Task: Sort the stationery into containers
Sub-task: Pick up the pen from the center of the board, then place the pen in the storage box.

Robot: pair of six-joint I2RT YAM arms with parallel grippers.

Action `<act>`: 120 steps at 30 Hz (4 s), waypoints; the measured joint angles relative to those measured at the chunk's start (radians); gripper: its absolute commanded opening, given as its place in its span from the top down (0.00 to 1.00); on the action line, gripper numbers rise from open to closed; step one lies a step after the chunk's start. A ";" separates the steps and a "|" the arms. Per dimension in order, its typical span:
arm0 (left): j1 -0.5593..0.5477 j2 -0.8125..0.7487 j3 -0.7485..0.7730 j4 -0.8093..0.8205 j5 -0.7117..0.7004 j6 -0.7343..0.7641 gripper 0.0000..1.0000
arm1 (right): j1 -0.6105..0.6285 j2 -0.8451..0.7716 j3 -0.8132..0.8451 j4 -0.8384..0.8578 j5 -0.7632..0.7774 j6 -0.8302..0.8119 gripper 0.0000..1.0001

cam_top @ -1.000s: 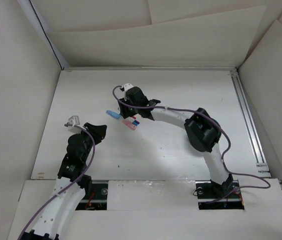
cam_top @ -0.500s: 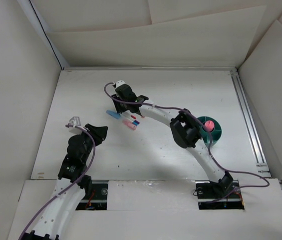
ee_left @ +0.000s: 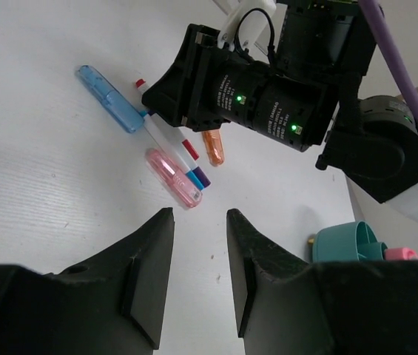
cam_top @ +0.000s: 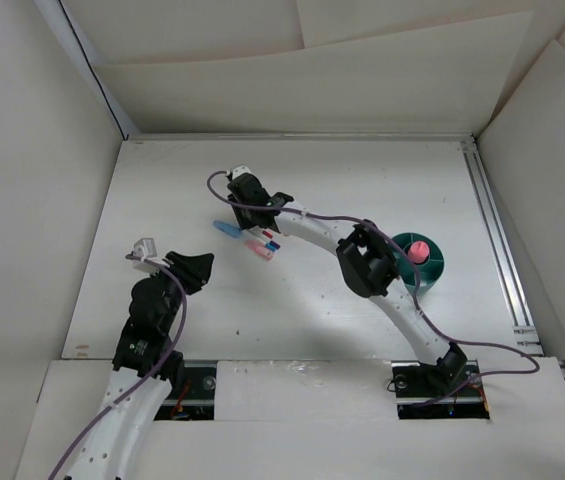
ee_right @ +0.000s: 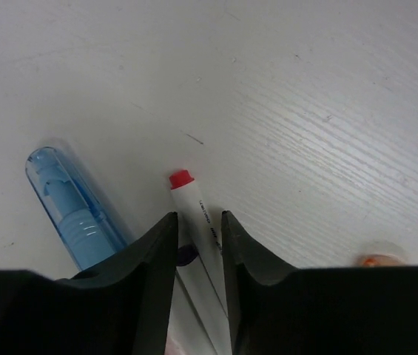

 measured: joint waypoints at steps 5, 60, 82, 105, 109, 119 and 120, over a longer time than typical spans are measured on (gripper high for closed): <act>0.000 -0.044 0.008 -0.042 -0.001 -0.002 0.68 | 0.000 0.003 0.008 -0.024 0.042 -0.003 0.80; -0.007 0.113 -0.001 0.124 0.145 -0.018 0.63 | -0.520 -1.461 -1.117 0.326 0.197 0.220 1.00; -0.010 0.184 -0.002 0.172 0.184 -0.017 0.63 | -0.530 -1.363 -1.376 0.389 0.434 0.312 1.00; -0.010 0.163 -0.014 0.184 0.184 -0.017 0.63 | -0.402 -1.257 -1.412 0.319 0.682 0.320 1.00; -0.010 0.157 -0.014 0.185 0.184 -0.017 0.63 | -0.379 -1.215 -1.372 0.246 0.707 0.357 1.00; -0.010 0.149 -0.014 0.178 0.184 -0.017 0.63 | -0.327 -1.134 -1.315 0.109 0.758 0.454 0.95; -0.010 0.146 -0.014 0.178 0.184 -0.017 0.63 | -0.326 -1.133 -1.315 0.103 0.759 0.459 0.92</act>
